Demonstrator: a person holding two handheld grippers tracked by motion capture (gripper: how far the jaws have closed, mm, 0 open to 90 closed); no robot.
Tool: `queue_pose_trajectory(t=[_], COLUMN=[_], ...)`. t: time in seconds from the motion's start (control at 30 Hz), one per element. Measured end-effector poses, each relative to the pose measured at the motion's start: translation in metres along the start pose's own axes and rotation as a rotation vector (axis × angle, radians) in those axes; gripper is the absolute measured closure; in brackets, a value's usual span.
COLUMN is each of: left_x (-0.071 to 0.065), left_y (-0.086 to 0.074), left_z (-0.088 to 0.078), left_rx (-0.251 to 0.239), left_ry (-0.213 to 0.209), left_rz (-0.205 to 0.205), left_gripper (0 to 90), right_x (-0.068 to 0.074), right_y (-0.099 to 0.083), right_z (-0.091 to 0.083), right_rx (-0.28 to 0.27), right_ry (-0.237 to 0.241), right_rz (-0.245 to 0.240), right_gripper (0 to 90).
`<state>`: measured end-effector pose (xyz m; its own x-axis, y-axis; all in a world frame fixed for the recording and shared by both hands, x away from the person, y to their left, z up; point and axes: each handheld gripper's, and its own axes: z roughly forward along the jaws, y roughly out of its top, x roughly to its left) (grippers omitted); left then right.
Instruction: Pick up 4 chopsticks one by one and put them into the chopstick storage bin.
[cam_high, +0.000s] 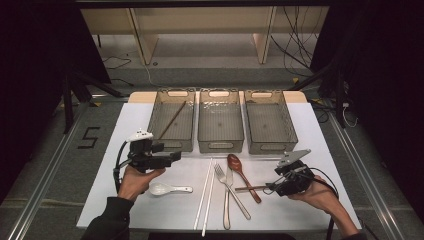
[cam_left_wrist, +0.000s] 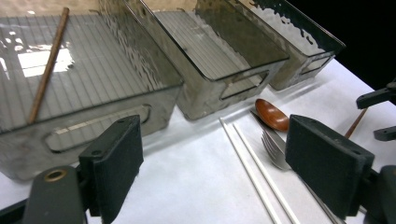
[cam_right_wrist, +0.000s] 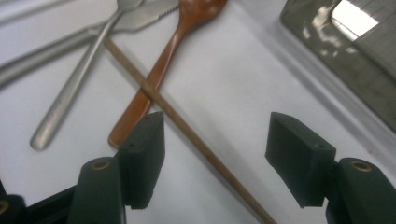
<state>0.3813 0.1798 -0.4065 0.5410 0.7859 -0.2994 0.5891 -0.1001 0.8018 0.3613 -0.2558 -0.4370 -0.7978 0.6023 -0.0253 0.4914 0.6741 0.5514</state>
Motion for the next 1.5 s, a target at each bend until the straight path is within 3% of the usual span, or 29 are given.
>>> queue_pose_trajectory(t=[0.3, 0.6, 1.03, 1.23, 1.4, 1.5], left_x=[-0.014, -0.016, -0.023, -0.024, -0.024, -0.024], left_y=[-0.018, -0.032, -0.039, -0.041, -0.042, -0.042], left_z=[0.004, 0.002, 0.002, 0.002, 0.002, 0.002], left_rx=[-0.008, -0.007, 0.008, 0.013, 0.016, 0.013], left_ry=[-0.004, -0.006, -0.010, -0.010, -0.009, -0.008], left_rz=[0.018, 0.026, 0.048, 0.055, 0.055, 0.049], left_gripper=[18.3, 18.2, 18.2, 18.2, 18.2, 18.2], right_x=[0.004, 0.007, 0.008, 0.014, 0.020, 0.023], right_y=[-0.004, -0.004, 0.001, 0.006, 0.009, 0.009], right_z=[0.012, 0.021, 0.027, 0.028, 0.028, 0.027], right_rx=[0.083, 0.143, 0.200, 0.239, 0.278, 0.279], right_ry=[0.007, -0.015, 0.004, 0.000, 0.010, 0.031], right_rz=[-0.083, -0.133, -0.153, -0.217, -0.300, -0.318], right_gripper=[44.4, 52.3, 67.1, 76.1, 83.2, 85.2])
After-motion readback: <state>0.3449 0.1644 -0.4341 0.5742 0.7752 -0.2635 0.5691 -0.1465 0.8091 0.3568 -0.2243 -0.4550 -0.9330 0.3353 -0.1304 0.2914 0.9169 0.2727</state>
